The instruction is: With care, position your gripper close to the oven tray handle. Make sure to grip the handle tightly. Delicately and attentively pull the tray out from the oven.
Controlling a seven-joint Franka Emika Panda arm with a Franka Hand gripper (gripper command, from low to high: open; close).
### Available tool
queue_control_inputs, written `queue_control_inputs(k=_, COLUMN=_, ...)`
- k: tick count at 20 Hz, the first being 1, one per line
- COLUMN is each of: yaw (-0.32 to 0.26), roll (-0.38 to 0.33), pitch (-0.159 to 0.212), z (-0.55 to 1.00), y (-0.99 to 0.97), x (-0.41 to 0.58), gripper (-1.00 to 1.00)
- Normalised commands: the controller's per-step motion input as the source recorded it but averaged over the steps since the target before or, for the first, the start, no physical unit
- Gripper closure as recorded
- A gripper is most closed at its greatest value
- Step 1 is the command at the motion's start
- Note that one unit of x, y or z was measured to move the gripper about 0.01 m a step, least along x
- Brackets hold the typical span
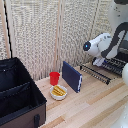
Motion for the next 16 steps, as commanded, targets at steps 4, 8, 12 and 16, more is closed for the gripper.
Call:
queue_control_inputs(k=4, yaw=-0.008, roll=0.01, pitch=-0.001, z=-0.02, y=-0.17, x=0.001, gripper=1.0)
queue_control_inputs(k=8, yaw=-0.006, roll=0.0, pitch=-0.001, z=0.0, y=-0.14, x=0.0, gripper=1.0)
queue_control_inputs(k=12, yaw=0.0, roll=-0.006, pitch=0.0, z=0.0, y=-0.08, x=0.0, gripper=1.0)
queue_control_inputs(k=16, yaw=0.015, roll=0.0, pitch=0.003, z=0.0, y=-0.18, x=-0.039, gripper=1.0)
